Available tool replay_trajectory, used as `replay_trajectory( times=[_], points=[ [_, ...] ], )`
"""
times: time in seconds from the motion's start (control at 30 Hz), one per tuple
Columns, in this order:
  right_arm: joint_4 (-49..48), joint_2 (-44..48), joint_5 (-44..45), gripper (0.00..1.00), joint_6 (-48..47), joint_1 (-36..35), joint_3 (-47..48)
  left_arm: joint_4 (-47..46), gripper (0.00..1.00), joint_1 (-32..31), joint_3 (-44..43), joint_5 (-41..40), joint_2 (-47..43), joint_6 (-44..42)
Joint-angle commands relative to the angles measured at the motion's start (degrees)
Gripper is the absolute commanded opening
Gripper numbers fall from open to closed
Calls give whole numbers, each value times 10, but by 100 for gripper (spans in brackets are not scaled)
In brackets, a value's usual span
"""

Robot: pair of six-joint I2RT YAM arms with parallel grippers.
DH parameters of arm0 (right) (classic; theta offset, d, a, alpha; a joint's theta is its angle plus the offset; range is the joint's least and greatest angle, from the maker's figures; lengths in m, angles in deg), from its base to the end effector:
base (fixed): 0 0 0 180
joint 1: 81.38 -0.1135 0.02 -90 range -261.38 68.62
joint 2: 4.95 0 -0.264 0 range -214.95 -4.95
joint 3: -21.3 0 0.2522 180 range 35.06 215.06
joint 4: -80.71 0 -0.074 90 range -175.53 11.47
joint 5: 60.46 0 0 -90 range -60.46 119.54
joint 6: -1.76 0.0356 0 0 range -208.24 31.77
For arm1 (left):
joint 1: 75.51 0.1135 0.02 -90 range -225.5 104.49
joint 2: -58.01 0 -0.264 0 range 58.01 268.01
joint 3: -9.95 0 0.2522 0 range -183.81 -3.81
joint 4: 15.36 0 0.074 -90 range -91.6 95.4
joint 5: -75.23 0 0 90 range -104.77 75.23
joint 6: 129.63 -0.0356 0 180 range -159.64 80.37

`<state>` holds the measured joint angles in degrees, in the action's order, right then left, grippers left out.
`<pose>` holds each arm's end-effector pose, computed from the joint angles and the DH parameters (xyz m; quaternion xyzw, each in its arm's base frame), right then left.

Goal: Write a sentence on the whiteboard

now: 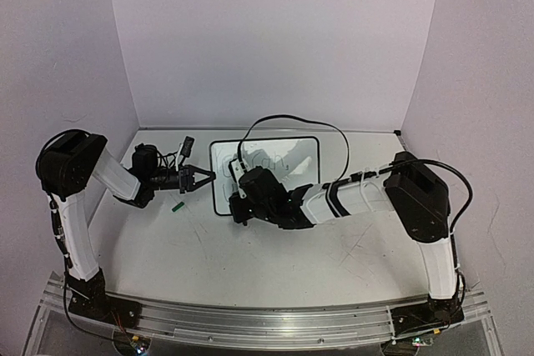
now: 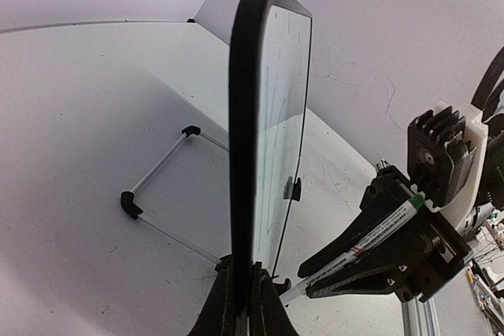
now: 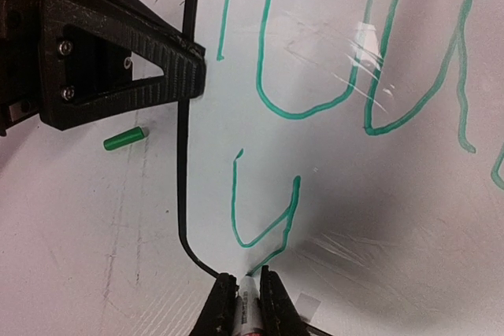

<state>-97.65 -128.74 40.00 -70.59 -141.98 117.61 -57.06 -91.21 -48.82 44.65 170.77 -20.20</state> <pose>0.2441 0.4201 0.1635 -0.2713 0.8159 0.2574 0.4410 0.3387 -0.1270 0.1333 0.2887 0.6861 -0.5324 0.4030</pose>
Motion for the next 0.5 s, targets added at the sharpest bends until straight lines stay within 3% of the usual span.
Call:
replay_trajectory(
  times=[0.0,0.33,0.47],
  points=[
    [10,-24,26,0,-2,9,28,15,0,3,-3,-22,-19,-12],
    [10,-51,22,0,-11,6,80,16,0,3,-3,-22,-19,-12],
    [10,-9,10,0,-2,3,66,16,0,3,-4,-21,-18,-11]
  ],
)
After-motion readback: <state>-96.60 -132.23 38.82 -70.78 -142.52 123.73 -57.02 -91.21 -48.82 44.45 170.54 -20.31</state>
